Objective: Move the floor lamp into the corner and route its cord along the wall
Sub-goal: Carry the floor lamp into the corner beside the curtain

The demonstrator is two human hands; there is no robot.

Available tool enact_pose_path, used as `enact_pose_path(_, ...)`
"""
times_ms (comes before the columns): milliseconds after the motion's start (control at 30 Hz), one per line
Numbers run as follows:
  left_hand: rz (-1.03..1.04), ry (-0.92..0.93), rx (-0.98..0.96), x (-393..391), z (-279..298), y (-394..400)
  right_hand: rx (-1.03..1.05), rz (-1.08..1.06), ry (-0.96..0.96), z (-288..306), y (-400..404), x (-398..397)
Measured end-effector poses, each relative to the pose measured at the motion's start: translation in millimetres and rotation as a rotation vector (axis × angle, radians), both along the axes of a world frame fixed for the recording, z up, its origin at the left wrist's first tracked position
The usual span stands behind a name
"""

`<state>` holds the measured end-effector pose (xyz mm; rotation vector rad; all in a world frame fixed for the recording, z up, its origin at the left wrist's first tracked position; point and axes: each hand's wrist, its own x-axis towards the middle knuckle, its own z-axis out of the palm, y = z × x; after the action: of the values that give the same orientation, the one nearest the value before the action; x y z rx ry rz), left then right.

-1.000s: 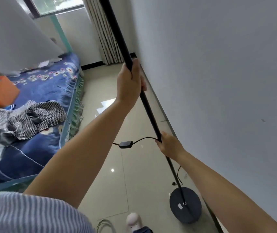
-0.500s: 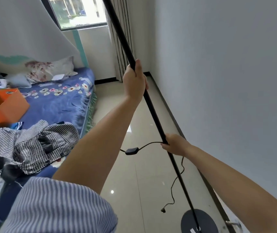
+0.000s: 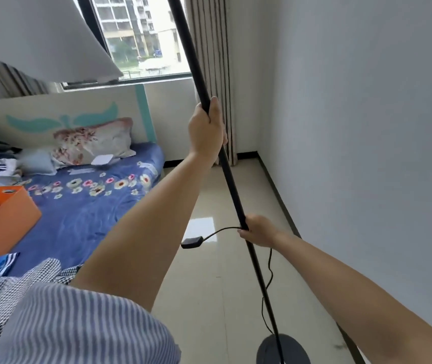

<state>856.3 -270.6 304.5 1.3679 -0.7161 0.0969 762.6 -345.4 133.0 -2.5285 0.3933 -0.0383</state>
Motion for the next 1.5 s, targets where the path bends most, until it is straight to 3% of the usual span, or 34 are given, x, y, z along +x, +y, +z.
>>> enact_pose_path(367,0.108,-0.088,-0.041,303,17,-136,-0.088,0.085,-0.033,25,-162,318)
enact_pose_path(667,0.036,-0.134,-0.038,533,27,-314,-0.203,-0.004,0.008,46,-334,544)
enact_pose_path(900,0.008,-0.171,-0.034,686,2,-475,-0.205,0.013,0.022,21,-494,697)
enact_pose_path(1300,-0.06,-0.206,0.137,938,-33,-727,-0.115,-0.089,0.097,-18,-742,944)
enact_pose_path(1500,-0.14,-0.151,0.169,1062,-50,-854,-0.052,-0.163,0.136,-32,-855,1059)
